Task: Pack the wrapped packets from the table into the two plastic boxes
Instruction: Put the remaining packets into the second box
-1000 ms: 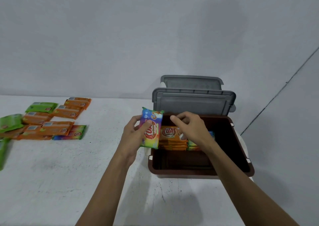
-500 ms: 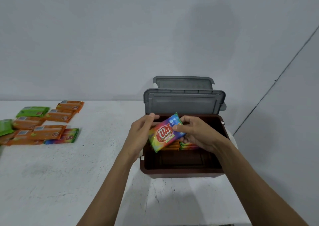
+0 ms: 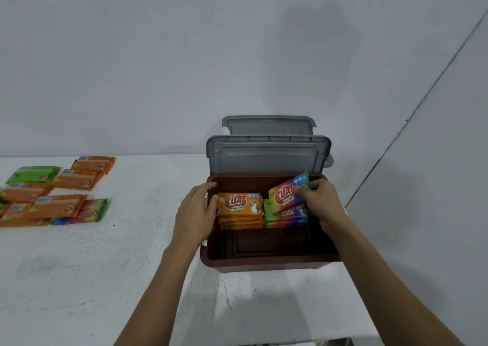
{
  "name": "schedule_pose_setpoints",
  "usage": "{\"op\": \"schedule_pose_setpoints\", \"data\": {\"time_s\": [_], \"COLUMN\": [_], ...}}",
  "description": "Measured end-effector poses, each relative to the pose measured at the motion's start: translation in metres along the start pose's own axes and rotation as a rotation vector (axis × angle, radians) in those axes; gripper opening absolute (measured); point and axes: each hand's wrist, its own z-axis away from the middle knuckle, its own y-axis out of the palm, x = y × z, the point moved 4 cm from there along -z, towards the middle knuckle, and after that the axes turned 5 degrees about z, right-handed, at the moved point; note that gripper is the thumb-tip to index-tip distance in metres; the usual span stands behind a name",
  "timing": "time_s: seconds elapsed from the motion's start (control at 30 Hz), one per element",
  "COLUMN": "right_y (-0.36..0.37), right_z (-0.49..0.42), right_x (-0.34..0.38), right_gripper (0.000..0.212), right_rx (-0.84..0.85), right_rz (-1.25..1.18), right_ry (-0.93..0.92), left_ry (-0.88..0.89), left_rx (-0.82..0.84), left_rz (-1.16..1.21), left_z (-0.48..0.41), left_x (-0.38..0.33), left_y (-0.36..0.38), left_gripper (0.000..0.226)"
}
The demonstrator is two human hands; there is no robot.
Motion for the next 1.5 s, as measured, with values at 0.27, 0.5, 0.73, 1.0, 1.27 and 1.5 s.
{"op": "schedule_pose_setpoints", "data": {"time_s": [0.27,0.5,0.73,1.0,1.27,1.5], "right_y": [0.012,0.013,0.014,0.041,0.114,0.219], "right_z": [-0.007,-0.004,-0.002,0.032,0.07,0.093], "right_x": [-0.018,-0.016,-0.014,0.016,0.09,0.138], "right_gripper": [0.037,0.042,0.042,0.043,0.038,0.04], "right_rx": [-0.057,-0.083,-0.107,-0.162,-0.029,0.126], "right_rz": [0.179,0.51,0.647,0.885,0.684,0.644], "right_ry": [-0.007,-0.088,-0.114,-0.328,-0.555,-0.719], "left_ry": [-0.038,-0.047,-0.068,0.0,-0.043,-0.079], "left_rx": [-0.006,-0.031,-0.043,0.127,0.236,0.098], "left_rz": [0.064,0.116,0.278,0.436,0.261,0.055], "left_z": [0.003,0.002,0.001,0.002,0.006,-0.009], "left_x": [-0.002,0.003,0.011,0.025,0.09,0.18], "left_y": [-0.003,-0.002,0.003,0.0,-0.052,-0.139], "left_gripper": [0.035,0.033,0.03,0.031,0.035,0.033]}}
